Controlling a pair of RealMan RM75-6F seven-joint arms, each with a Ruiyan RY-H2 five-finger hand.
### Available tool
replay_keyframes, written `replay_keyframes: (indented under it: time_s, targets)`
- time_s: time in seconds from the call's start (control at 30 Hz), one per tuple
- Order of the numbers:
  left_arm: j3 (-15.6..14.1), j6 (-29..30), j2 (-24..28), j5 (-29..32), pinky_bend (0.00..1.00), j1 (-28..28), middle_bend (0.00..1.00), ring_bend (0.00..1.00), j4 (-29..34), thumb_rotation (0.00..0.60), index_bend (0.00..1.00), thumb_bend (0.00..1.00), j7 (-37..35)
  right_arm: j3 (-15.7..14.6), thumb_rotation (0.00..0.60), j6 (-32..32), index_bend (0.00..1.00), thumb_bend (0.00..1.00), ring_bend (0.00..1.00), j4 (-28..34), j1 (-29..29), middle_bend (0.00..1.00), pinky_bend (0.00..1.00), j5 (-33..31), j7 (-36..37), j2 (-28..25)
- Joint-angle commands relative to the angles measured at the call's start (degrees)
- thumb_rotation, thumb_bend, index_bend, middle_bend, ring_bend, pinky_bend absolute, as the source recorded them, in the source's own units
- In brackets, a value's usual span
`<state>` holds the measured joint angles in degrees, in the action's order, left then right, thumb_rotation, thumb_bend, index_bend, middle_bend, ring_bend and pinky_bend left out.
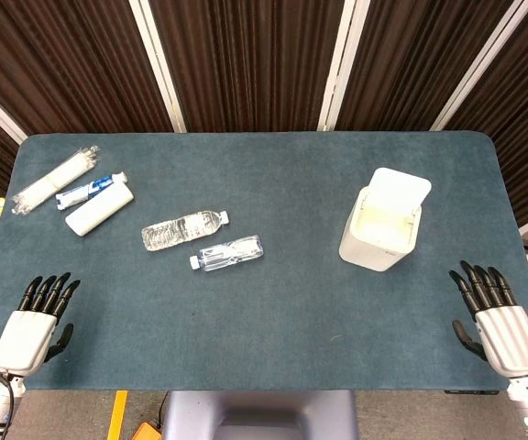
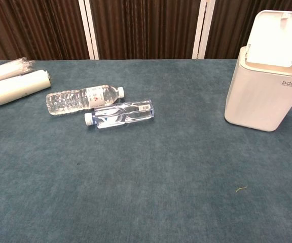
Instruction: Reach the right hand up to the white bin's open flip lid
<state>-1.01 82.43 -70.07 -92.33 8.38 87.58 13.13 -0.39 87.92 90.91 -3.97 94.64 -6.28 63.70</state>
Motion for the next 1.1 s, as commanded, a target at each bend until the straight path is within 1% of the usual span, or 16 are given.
replay_keyframes:
  time_s: [0.03,0.13,0.27,0.3,0.33,0.37,0.4,0.43,0.5,0.53,0.63,0.73,0.83,0.93,1.03,1.1]
  targets:
    - [-0.1,-0.2,0.0,0.2,0.05,0.0,0.00,0.00,0.2,0.600,0.00,0.47,0.5,0.2,0.600,-0.6,0.00,0.45,0.00,0.2,-0.2,0.00,0.00,-0.5,0.2,0.2]
    - [-0.2,-0.2,-0.3,0.1,0.05,0.0,0.00,0.00,0.3,0.600,0.00,0.47,1.0,0.3,0.600,-1.1,0.00,0.45,0.00,0.0,-0.6,0.00,0.00,-0.3,0.9,0.5]
    - [-0.1,-1.1,-0.6,0.7,0.05,0.3,0.00,0.00,0.1,0.600,0.00,0.47,1.3,2.1,0.600,-0.9,0.00,0.45,0.00,-0.7,-1.6,0.00,0.00,-1.0,0.0,3.1]
    - [-0.1,-1.1,-0.5,0.8,0.05,0.4,0.00,0.00,0.1,0.600,0.00,0.47,1.3,3.4,0.600,-1.1,0.00,0.45,0.01,0.4,-2.4,0.05,0.05,-1.6,-0.4,3.3]
    - [0.0,-1.1,-0.5,0.9,0.05,0.4,0.00,0.00,0.1,0.600,0.00,0.47,1.2,4.7,0.600,-1.2,0.00,0.45,0.10,1.7,-3.1,0.15,0.20,-2.4,-0.9,3.2]
    - [0.0,-1.0,-0.4,1.0,0.05,0.3,0.00,0.00,0.1,0.600,0.00,0.47,1.1,6.2,0.600,-1.8,0.00,0.45,0.24,3.5,-4.0,0.29,0.38,-3.5,-1.6,2.9]
    - [0.1,-0.8,-0.3,1.0,0.05,0.3,0.00,0.00,0.2,0.600,0.00,0.47,0.9,7.7,0.600,-2.8,0.00,0.45,0.47,5.5,-5.1,0.49,0.62,-5.1,-2.7,2.3]
    - [0.2,-0.5,-0.1,1.0,0.05,0.2,0.00,0.00,0.3,0.600,0.00,0.47,0.6,9.9,0.600,-4.8,0.00,0.45,0.68,8.7,-6.7,0.66,0.80,-7.8,-5.2,1.0]
    - [0.3,-0.1,0.1,1.0,0.05,0.1,0.00,0.00,0.4,0.600,0.00,0.47,0.3,13.7,0.600,-7.3,0.02,0.47,0.87,12.7,-9.5,0.83,0.94,-12.4,-10.6,-0.5]
    - [0.4,-0.1,0.2,1.2,0.05,0.1,0.00,0.00,0.4,0.600,0.00,0.47,0.2,16.3,0.600,-8.7,0.04,0.51,0.93,14.8,-11.5,0.88,0.98,-15.8,-14.6,-1.0]
    - [0.5,-0.6,0.2,1.7,0.05,0.3,0.00,0.00,0.4,0.600,0.00,0.47,0.2,21.8,0.600,-12.1,0.07,0.64,0.98,17.7,-16.9,0.93,1.00,-24.1,-22.0,-0.9]
    - [0.3,-1.3,0.2,1.8,0.05,0.5,0.00,0.00,0.4,0.600,0.00,0.47,0.3,25.2,0.600,-15.0,0.07,0.69,1.00,18.8,-21.9,0.96,1.00,-32.9,-29.3,-0.3]
    - [0.2,-1.6,0.1,1.7,0.05,0.7,0.00,0.00,0.3,0.600,0.00,0.47,0.2,27.9,0.600,-16.9,0.12,0.75,1.00,19.2,-26.3,1.00,1.00,-42.0,-34.5,0.0]
    - [0.0,-2.2,0.2,1.5,0.05,1.0,0.00,0.00,0.3,0.600,0.00,0.47,-0.2,29.4,0.600,-18.2,0.21,0.77,1.00,18.3,-30.0,1.00,1.00,-51.0,-38.2,-0.1]
    - [-0.2,-2.6,0.0,1.3,0.05,1.3,0.00,0.00,0.1,0.600,0.00,0.47,0.0,28.9,0.600,-17.8,0.27,0.77,1.00,17.0,-33.0,1.00,1.00,-57.3,-42.8,0.1]
    - [-0.3,-2.6,-0.1,1.3,0.05,1.3,0.00,0.00,0.1,0.600,0.00,0.47,0.4,28.1,0.600,-17.4,0.30,0.78,1.00,15.9,-34.4,1.00,1.00,-59.2,-44.8,0.3]
